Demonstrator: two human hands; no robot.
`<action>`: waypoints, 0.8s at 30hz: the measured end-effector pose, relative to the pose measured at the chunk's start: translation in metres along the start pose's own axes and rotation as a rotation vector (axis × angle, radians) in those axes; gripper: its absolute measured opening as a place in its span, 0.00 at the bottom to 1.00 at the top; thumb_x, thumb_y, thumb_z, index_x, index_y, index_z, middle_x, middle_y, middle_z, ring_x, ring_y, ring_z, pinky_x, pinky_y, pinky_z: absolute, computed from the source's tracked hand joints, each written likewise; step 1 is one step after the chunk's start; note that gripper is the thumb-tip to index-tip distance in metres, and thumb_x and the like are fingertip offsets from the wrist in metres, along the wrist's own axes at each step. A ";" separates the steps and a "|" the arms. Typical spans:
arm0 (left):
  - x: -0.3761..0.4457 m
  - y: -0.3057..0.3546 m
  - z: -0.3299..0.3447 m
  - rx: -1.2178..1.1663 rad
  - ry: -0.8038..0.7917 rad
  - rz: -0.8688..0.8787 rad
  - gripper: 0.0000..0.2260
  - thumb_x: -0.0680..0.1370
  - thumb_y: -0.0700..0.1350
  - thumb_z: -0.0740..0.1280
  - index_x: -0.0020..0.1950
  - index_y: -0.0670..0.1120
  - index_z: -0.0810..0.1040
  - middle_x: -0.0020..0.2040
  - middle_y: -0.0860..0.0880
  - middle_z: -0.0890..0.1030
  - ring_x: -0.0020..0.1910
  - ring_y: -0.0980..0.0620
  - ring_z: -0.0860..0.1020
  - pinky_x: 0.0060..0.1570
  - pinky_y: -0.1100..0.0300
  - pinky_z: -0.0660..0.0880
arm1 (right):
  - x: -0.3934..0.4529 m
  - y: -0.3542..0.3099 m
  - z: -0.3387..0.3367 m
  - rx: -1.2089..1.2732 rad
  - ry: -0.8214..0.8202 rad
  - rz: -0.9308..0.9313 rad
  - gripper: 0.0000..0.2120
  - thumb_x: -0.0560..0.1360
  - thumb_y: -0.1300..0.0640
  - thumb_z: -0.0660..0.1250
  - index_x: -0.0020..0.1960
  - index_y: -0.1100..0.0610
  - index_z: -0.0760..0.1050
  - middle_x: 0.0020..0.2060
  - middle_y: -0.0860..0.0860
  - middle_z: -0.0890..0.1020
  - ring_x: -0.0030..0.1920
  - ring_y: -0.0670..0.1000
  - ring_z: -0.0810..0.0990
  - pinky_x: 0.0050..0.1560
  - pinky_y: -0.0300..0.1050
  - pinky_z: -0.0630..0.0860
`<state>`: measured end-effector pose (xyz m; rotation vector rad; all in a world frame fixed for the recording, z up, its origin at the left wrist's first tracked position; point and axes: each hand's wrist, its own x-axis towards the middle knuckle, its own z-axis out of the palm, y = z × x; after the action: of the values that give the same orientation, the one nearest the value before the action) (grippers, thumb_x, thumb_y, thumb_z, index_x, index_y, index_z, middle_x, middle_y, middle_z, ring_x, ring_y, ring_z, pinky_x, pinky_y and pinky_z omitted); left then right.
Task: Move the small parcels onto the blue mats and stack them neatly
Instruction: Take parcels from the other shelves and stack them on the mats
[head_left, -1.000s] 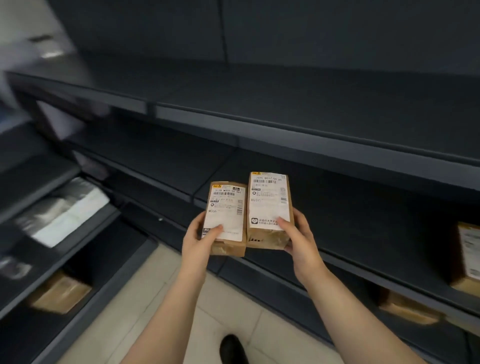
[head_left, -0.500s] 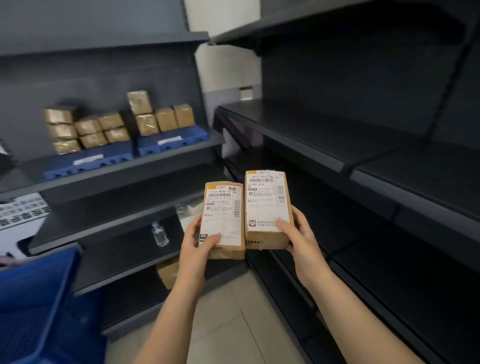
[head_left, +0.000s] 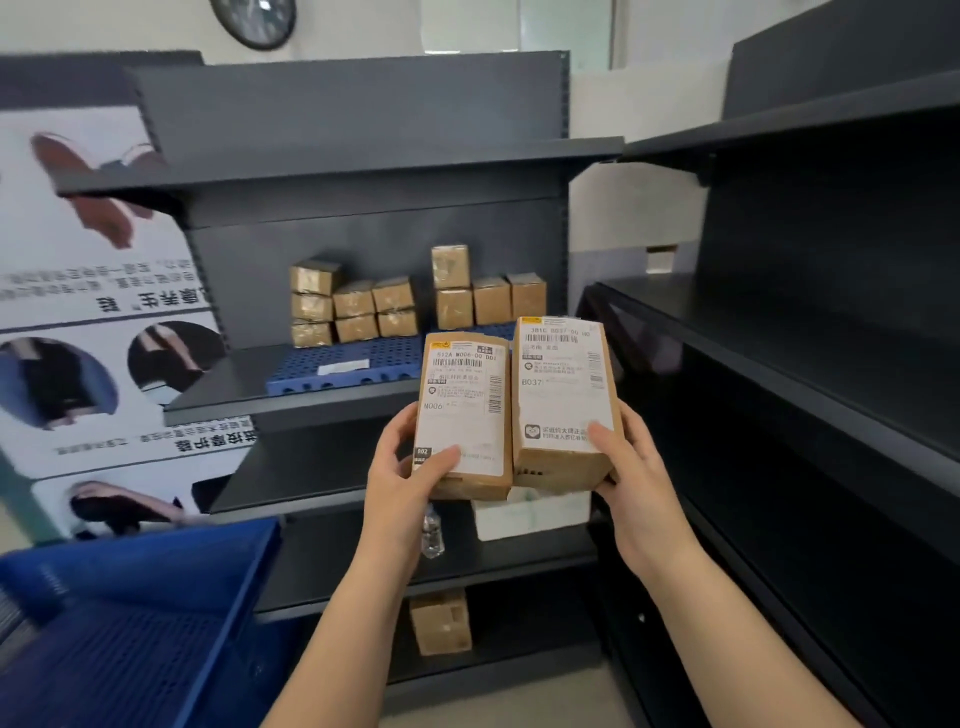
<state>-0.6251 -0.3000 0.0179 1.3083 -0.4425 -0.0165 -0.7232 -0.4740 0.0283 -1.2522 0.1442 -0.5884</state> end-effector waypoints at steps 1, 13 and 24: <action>0.008 -0.001 -0.004 0.003 0.011 0.005 0.22 0.72 0.38 0.70 0.59 0.59 0.72 0.60 0.53 0.77 0.61 0.47 0.76 0.58 0.43 0.75 | 0.010 0.004 0.005 0.011 -0.009 0.005 0.28 0.67 0.48 0.68 0.67 0.46 0.69 0.58 0.47 0.80 0.59 0.48 0.78 0.54 0.46 0.75; 0.125 -0.027 -0.025 0.048 0.208 0.030 0.23 0.71 0.37 0.71 0.59 0.60 0.73 0.58 0.55 0.78 0.60 0.48 0.76 0.59 0.44 0.75 | 0.161 0.049 0.046 0.056 -0.158 0.076 0.27 0.65 0.48 0.68 0.64 0.43 0.71 0.57 0.45 0.81 0.60 0.49 0.77 0.66 0.56 0.70; 0.227 -0.038 -0.039 0.060 0.343 0.069 0.25 0.72 0.36 0.70 0.65 0.53 0.70 0.59 0.53 0.77 0.58 0.49 0.78 0.54 0.50 0.77 | 0.276 0.077 0.087 0.108 -0.254 0.086 0.27 0.64 0.49 0.68 0.63 0.43 0.72 0.56 0.46 0.81 0.60 0.49 0.78 0.65 0.56 0.71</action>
<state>-0.3955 -0.3331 0.0441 1.3226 -0.1954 0.2765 -0.4280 -0.5215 0.0436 -1.1984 -0.0458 -0.3549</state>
